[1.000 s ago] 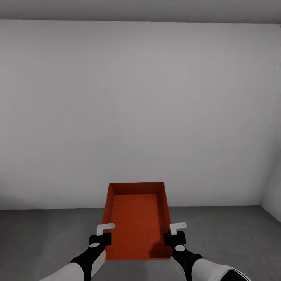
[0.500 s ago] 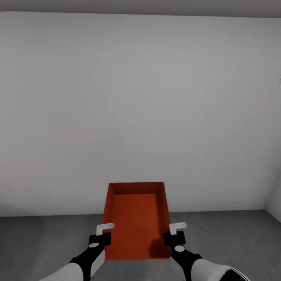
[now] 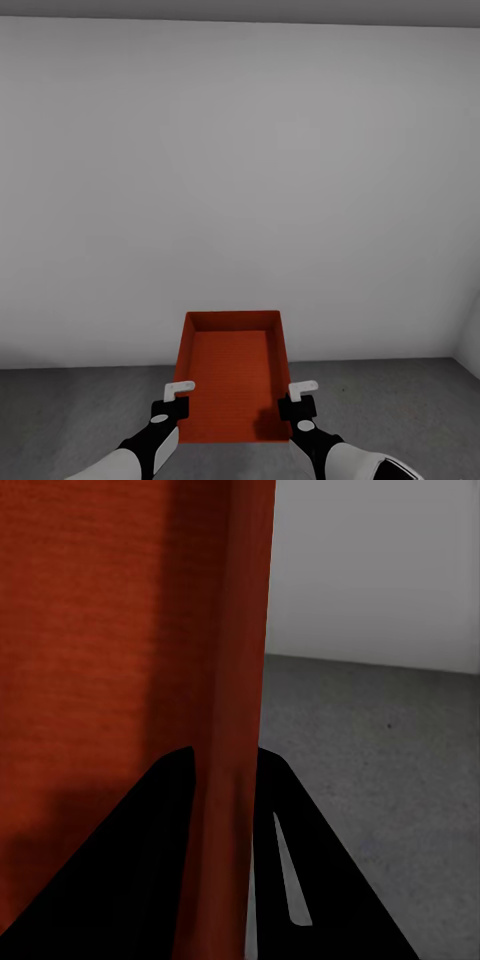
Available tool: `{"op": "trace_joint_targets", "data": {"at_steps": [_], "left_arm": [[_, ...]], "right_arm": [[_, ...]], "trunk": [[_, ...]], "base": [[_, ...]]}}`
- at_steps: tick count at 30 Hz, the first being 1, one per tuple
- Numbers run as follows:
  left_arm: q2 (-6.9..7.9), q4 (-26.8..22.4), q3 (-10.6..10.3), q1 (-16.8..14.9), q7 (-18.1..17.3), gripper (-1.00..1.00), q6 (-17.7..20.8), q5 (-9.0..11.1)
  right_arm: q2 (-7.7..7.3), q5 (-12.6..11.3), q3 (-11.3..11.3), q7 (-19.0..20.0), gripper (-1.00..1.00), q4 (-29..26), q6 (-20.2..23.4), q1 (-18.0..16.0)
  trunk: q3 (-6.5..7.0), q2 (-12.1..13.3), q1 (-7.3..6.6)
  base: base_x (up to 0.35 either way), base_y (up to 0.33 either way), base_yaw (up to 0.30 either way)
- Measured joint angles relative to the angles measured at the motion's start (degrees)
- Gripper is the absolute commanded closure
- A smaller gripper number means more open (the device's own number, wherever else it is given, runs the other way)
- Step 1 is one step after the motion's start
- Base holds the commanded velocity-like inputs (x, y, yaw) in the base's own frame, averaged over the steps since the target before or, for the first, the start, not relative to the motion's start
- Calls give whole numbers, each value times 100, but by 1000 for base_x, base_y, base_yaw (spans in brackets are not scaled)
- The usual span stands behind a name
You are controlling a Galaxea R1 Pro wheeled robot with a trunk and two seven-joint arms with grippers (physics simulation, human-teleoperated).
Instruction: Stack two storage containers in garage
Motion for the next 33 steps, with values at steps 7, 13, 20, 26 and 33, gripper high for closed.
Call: {"op": "trace_joint_targets", "data": {"at_steps": [7,13,20,26,33], "left_arm": [[1,-5,-15,4,2,100,-27,22],[-2,-16,-48,2,29,100,-20,36],[-2,-9,-44,1,28,100,-21,37],[-2,-9,-42,1,28,100,-21,36],[-2,-9,-44,1,29,100,-21,36]], "right_arm": [[-1,-408,418,-4,100,-4,-20,1],[-12,1235,-1222,-3,100,-37,3,5],[-12,1239,-1222,-2,100,-35,9,5],[-12,1237,-1220,-3,100,-35,9,5],[-11,1238,-1221,-3,100,-35,8,5]], "trunk": [[-57,4,0],[-112,4,0],[-175,3,-2],[-230,3,-3],[-293,3,-3]], "base": [[0,0,0],[0,0,0],[64,0,0],[208,0,0],[222,0,0]]}}
